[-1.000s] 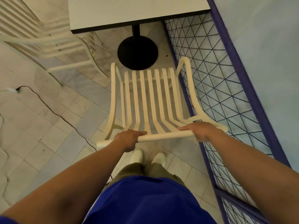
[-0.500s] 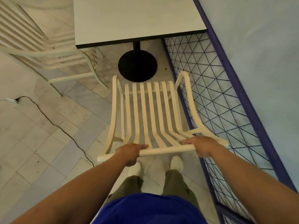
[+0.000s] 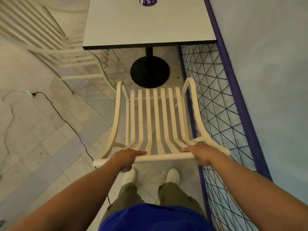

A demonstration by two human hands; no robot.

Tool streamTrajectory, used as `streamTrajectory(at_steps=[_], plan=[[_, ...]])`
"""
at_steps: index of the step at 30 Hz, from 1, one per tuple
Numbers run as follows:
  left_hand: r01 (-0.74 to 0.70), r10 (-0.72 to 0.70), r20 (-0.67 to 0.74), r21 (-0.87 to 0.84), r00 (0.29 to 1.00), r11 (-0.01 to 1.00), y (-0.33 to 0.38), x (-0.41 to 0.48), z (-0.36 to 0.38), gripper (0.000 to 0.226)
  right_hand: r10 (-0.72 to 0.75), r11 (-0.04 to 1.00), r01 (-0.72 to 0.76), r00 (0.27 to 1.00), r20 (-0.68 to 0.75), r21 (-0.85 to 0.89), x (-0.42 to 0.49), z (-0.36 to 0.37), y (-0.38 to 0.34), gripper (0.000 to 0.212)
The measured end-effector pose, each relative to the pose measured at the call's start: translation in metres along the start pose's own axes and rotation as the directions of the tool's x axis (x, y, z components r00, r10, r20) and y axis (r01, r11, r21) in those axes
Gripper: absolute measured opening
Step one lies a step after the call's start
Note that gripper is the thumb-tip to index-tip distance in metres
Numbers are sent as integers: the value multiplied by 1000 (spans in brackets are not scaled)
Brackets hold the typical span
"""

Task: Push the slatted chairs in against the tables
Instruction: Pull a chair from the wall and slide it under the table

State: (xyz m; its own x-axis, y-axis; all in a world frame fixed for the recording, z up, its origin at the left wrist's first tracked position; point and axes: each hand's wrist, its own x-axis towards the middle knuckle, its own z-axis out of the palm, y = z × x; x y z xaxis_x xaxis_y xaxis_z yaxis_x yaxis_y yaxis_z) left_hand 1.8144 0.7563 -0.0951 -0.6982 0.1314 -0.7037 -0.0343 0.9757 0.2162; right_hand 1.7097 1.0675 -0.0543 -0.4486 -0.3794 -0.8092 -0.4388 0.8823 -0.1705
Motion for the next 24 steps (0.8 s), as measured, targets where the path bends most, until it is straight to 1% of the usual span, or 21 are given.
streamTrajectory(at_steps=[5, 9, 14, 17, 21, 24], plan=[[44, -44, -13, -5, 999, 999, 17, 6, -2, 87, -26, 1000, 26, 1000, -7, -5, -4, -4, 17, 84], [74, -74, -21, -8, 997, 997, 19, 3, -2, 86, -30, 1000, 30, 999, -39, -7, -5, -3, 20, 77], [41, -42, -19, -16, 999, 999, 14, 2, -1, 84, 12, 1000, -12, 999, -42, 20, -3, -1, 19, 66], [18, -17, 21, -68, 1000, 997, 15, 2, -5, 79, 43, 998, -41, 998, -41, 55, -2, 1, 19, 69], [-7, 28, 158, -134, 987, 991, 10, 10, -19, 77, 68, 996, -65, 997, -49, 66, -4, 1, 29, 75], [-5, 20, 148, -103, 989, 995, 8, 6, -19, 80, 75, 997, -74, 996, -57, 8, -8, 5, 33, 79]])
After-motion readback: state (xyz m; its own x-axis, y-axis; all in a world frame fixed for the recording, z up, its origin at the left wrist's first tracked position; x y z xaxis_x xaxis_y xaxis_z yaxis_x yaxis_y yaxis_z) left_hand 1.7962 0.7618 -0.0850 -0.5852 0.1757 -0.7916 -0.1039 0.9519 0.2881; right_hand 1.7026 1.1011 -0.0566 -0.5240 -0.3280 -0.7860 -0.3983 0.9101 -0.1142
